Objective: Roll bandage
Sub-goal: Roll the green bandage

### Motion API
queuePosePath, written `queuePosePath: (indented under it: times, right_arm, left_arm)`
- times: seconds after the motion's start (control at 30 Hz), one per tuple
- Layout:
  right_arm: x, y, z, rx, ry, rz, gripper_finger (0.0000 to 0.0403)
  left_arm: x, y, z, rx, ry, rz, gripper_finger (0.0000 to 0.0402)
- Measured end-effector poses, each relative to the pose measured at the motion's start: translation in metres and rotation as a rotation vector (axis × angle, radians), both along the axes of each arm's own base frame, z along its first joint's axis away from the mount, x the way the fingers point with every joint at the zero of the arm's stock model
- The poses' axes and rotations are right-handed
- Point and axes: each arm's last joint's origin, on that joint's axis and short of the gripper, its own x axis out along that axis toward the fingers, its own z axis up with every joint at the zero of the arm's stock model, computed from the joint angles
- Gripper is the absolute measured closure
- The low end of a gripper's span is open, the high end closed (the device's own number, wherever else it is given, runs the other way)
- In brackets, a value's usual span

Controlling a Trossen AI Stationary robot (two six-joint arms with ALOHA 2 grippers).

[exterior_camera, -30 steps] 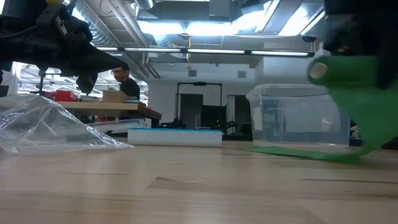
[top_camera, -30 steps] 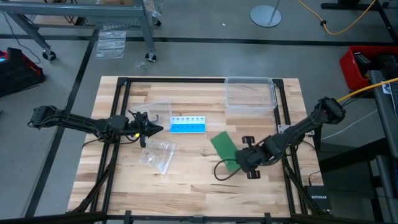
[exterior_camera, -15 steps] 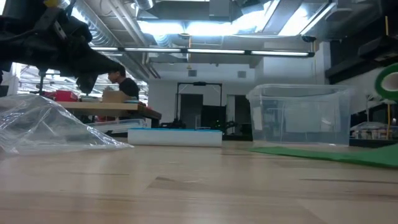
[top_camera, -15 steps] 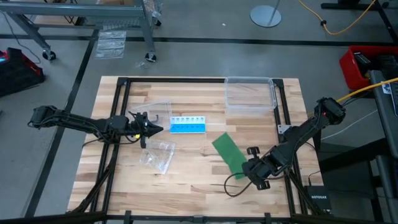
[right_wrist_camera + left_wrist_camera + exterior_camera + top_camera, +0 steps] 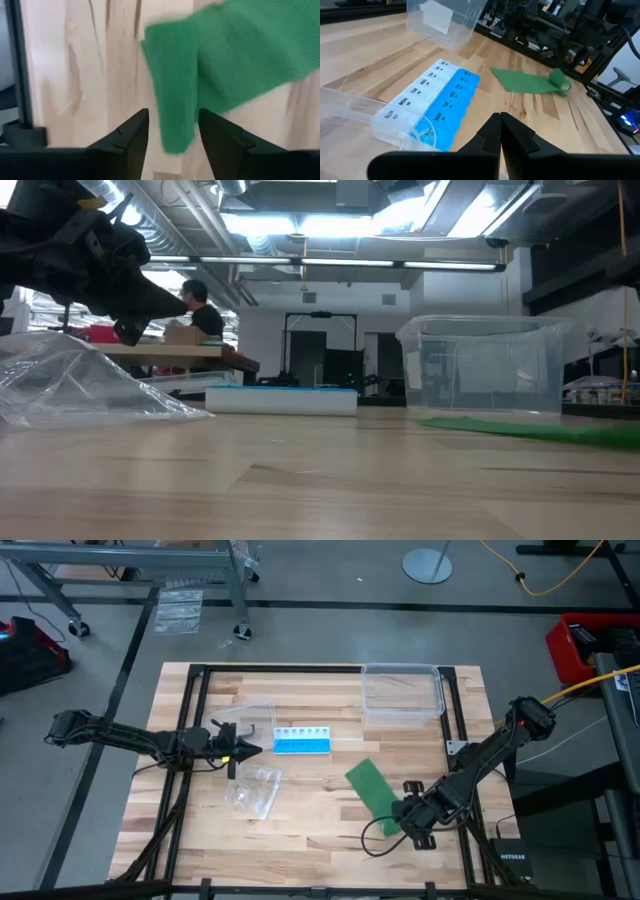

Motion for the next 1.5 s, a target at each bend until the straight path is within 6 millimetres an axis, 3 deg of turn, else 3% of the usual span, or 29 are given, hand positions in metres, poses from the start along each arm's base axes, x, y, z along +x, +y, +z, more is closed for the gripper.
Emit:
queuePosePath:
  times: [0.37, 0.53, 0.77, 1.3, 1.5]
  right_arm:
    - [-0.005, 0.008, 0.001, 0.116, 0.080, 0.033, 0.0210]
    - [-0.004, 0.007, 0.001, 0.049, 0.019, 0.018, 0.0210]
    - [-0.002, 0.004, -0.001, -0.039, -0.034, 0.008, 0.0210]
    - [0.002, 0.011, -0.039, -0.122, 0.153, 0.036, 0.0210]
    - [0.001, 0.013, -0.039, -0.072, 0.200, 0.047, 0.0263]
  left_arm:
    - [0.000, 0.000, 0.001, -0.023, -0.017, 0.005, 0.0399]
    - [0.002, -0.003, 0.004, -0.079, -0.050, -0.004, 0.0399]
    - [0.014, -0.016, 0.012, 0.042, -0.155, -0.108, 0.0399]
    - [0.100, -0.035, 0.022, 0.237, 0.031, -0.150, 0.0399]
    - [0.134, -0.042, 0.022, 0.285, 0.056, -0.176, 0.0399]
